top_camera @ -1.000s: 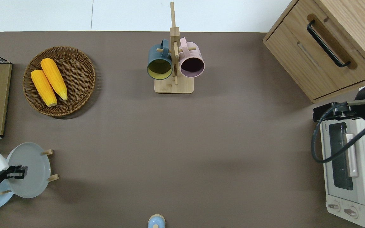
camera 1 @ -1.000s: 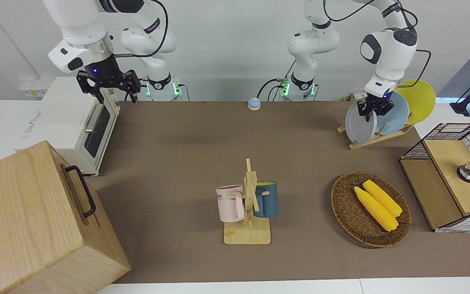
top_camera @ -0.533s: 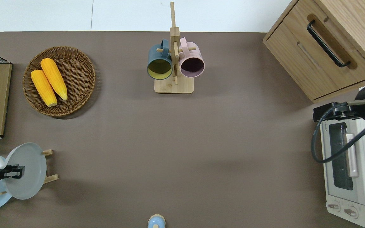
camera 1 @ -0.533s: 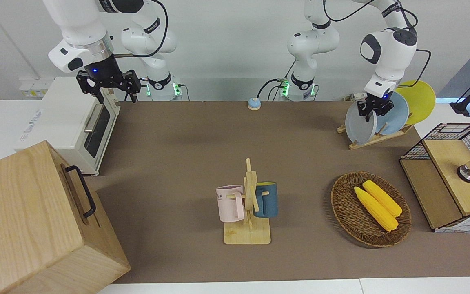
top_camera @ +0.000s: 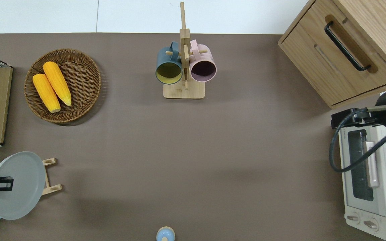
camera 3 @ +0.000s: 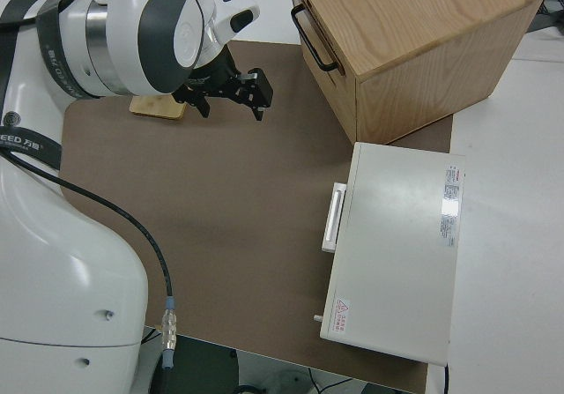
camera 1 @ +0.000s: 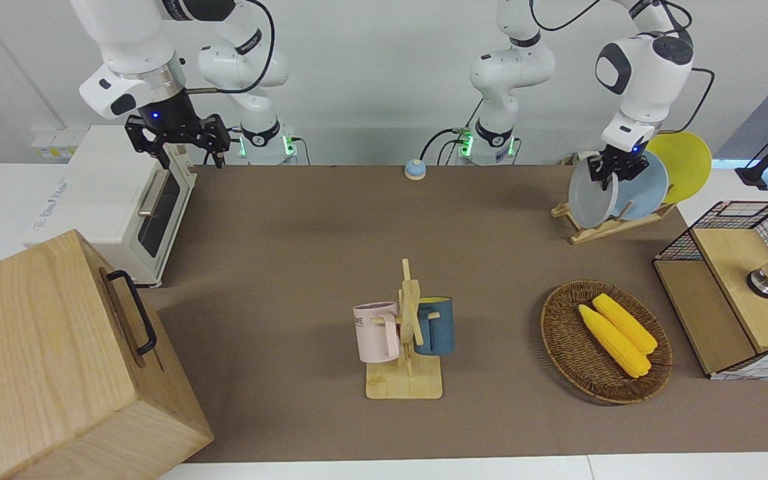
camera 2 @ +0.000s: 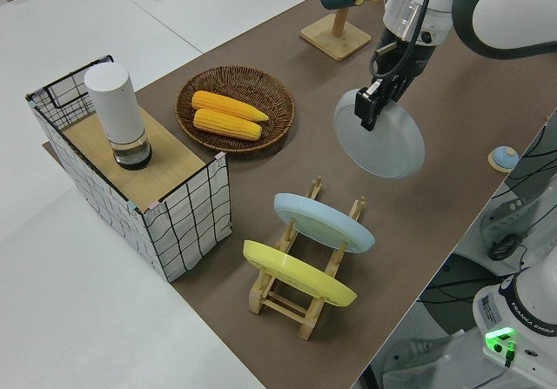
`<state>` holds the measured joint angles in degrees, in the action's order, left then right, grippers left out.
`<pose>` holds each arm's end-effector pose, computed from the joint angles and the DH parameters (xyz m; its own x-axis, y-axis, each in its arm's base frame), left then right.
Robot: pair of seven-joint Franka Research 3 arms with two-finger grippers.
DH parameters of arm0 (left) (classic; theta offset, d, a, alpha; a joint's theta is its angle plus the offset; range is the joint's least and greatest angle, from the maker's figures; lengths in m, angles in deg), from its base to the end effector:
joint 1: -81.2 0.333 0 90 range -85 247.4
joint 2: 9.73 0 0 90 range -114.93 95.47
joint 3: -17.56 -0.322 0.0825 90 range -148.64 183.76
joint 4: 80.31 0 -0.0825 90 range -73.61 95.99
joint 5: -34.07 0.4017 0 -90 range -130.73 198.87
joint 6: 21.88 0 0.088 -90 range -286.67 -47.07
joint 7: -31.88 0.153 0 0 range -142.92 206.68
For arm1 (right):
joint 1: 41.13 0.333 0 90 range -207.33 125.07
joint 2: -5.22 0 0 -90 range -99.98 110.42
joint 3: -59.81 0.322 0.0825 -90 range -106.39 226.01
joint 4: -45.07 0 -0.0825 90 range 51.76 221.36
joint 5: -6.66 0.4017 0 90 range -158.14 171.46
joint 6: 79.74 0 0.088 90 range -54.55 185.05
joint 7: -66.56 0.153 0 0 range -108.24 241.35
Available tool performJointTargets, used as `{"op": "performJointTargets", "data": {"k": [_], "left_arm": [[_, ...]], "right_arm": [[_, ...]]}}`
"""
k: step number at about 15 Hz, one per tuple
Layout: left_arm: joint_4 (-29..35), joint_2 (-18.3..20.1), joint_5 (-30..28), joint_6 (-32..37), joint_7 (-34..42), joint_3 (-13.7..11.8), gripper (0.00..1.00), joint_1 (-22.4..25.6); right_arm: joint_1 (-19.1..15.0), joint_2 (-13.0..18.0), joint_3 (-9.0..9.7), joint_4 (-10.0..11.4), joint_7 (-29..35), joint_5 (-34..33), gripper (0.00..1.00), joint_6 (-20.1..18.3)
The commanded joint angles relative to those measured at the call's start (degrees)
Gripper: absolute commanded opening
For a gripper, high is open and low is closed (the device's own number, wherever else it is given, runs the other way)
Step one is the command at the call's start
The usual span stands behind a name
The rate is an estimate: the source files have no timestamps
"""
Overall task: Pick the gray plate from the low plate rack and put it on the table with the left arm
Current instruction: 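Lift the gray plate out of the rack with the left gripper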
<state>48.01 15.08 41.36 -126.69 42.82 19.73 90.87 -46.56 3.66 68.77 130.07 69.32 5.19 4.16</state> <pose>0.4356 0.0723 0.4964 0.9962 -0.0873 -0.0069 -0.0874 -0.9862 -0.1404 0.5672 0.0297 0.6024 0.9989 0.0108 -0.0450 0.0119 -0.9997 0.0236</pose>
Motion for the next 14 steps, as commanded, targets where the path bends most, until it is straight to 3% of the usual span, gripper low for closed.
{"op": "performJointTargets", "data": {"k": [1, 4, 9, 14], "left_arm": [[-6.0, 0.9, 0.4, 9.0, -5.1, 4.0, 0.00, -0.6], [-8.6, 0.9, -1.3, 14.4, -8.5, 6.9, 0.00, -0.7], [-9.2, 2.3, -7.8, 16.2, -12.2, 10.0, 0.00, -0.7], [-8.1, 1.7, -16.9, 16.0, -12.3, 9.7, 0.00, -0.3]], "right_arm": [[0.4, 0.0, -0.34, -0.4, 0.2, 0.2, 0.983, -0.1], [0.4, 0.0, -0.34, -0.4, 0.2, 0.2, 0.983, -0.1], [0.4, 0.0, -0.34, -0.4, 0.2, 0.2, 0.983, -0.1], [0.4, 0.0, -0.34, -0.4, 0.2, 0.2, 0.983, -0.1]]}}
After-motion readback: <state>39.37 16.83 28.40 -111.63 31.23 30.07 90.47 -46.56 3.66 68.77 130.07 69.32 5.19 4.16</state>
